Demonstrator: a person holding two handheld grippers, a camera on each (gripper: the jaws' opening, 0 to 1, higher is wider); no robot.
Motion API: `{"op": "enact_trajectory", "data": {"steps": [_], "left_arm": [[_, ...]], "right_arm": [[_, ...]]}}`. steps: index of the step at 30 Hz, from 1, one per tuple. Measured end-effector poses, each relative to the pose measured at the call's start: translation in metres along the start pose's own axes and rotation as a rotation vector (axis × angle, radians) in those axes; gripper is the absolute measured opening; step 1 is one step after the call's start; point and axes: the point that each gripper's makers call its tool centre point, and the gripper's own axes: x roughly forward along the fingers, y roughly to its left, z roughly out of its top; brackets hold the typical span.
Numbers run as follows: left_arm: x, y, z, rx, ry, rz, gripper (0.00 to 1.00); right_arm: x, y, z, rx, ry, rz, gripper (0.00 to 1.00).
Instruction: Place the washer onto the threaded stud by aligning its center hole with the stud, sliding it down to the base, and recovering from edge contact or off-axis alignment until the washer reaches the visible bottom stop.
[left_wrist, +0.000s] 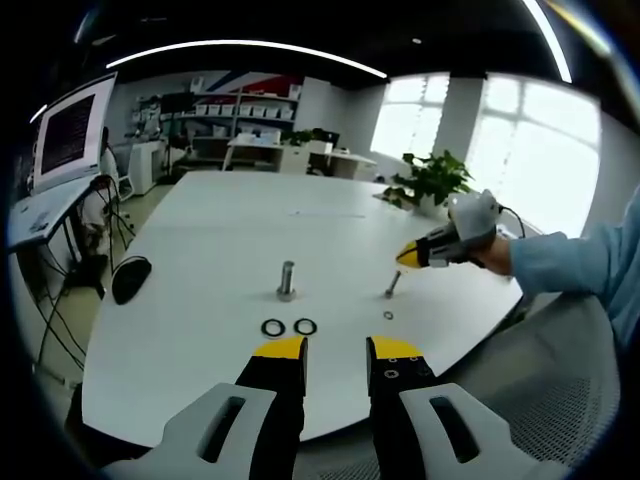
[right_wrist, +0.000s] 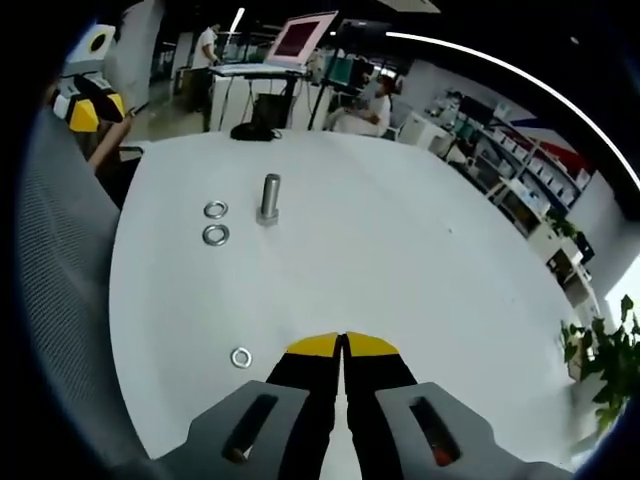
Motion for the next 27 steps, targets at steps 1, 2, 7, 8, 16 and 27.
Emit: {"op": "enact_trajectory", "data": {"steps": [1, 2, 7, 8, 16, 27], "left_arm": [[0.0, 0.0, 0.0, 0.0, 0.0, 0.0, 0.21], [0.0, 0.0, 0.0, 0.0, 0.001, 0.0, 0.21], [0.0, 0.0, 0.0, 0.001, 0.0, -0.002, 0.21], [0.0, 0.0, 0.0, 0.0, 0.0, -0.001, 0.21], [0.0, -0.001, 0.0, -0.001, -0.002, -0.001, 0.21], [0.0, 0.0, 0.0, 0.0, 0.001, -0.001, 0.21]], "right_arm": [[0.0, 0.0, 0.0, 0.005, -0.001, 0.003, 0.03], [-0.001, 0.0, 0.0, 0.009, -0.003, 0.004, 0.03], [0.006, 0.017, -0.005, -0.005, 0.021, 0.075, 0.03], [0.008, 0.025, -0.014, -0.007, 0.063, 0.115, 0.03], [0.004, 0.013, -0.004, 0.009, 0.013, 0.049, 0.03], [0.007, 0.009, -0.003, 0.01, 0.011, 0.035, 0.03]]}}
